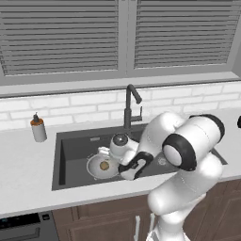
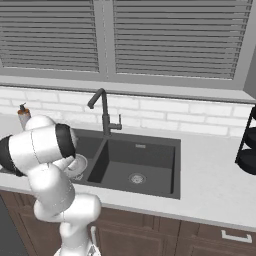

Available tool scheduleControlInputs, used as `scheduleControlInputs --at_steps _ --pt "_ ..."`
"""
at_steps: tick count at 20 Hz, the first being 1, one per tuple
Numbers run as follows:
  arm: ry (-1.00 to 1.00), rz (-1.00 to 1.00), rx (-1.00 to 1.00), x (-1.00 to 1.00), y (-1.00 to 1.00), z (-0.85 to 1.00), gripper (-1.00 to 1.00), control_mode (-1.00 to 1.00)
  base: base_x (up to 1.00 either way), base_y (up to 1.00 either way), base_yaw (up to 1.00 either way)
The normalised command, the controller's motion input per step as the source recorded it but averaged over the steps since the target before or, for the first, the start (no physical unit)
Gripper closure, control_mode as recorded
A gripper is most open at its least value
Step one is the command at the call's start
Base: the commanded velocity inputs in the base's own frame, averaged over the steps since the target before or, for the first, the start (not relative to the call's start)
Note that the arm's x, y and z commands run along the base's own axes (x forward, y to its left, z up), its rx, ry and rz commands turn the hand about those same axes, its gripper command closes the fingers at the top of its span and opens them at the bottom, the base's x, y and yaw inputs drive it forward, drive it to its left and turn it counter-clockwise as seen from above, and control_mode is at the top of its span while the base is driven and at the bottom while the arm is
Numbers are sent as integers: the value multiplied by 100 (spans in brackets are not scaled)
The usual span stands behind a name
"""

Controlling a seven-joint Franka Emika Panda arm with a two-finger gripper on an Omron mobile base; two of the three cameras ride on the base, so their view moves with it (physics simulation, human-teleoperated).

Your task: Put the colander in the sink, put the kiwi in the colander, and turn on the sink faucet and pour water over the colander.

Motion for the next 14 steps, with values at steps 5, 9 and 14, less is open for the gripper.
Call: scheduleControlInputs --at_steps 5,9,14 --pt "11 -1 6 -33 -5 100 -100 -100 0 0 0" --pt "0 -2 8 -64 -6 100 -100 -100 0 0 0" --pt "3 -1 7 -29 -20 100 -100 -100 0 0 0"
